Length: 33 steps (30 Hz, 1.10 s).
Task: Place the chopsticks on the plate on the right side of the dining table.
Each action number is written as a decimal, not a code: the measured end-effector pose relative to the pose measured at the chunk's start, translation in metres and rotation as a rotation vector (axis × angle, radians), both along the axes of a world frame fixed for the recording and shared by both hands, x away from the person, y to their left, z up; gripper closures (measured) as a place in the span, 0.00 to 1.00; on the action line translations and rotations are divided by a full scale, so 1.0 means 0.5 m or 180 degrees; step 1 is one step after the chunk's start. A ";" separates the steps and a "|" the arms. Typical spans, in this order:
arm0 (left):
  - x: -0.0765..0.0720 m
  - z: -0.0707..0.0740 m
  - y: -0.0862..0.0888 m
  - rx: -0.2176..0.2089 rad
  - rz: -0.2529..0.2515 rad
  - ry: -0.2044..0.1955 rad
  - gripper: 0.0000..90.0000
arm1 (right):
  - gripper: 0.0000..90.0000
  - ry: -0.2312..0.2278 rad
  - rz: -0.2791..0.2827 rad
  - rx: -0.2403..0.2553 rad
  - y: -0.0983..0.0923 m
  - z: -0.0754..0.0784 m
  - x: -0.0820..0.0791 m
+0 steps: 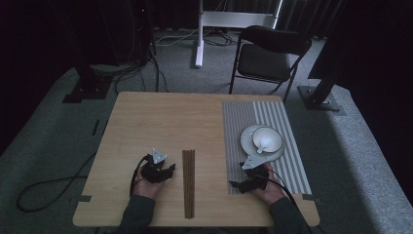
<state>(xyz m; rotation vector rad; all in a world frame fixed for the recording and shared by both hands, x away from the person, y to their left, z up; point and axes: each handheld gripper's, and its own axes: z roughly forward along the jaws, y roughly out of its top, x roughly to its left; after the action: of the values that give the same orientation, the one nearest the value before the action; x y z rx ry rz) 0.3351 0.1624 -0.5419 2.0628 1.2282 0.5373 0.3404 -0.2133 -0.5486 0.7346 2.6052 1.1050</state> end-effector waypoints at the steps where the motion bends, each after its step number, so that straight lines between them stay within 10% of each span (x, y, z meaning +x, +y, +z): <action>1: 0.000 0.000 0.000 -0.0001 0.0008 -0.0001 0.54 | 0.13 0.0001 0.0000 0.0000 0.000 0.000 0.000; 33: -0.045 0.025 -0.002 -0.0171 -0.0027 -0.0016 0.63 | 0.13 0.0009 -0.0004 0.0000 0.000 0.000 0.000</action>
<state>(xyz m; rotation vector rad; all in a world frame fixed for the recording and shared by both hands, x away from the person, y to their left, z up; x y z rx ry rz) 0.3125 0.1616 -0.5294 2.0199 1.2175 0.5000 0.3405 -0.2133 -0.5486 0.7381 2.6066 1.1045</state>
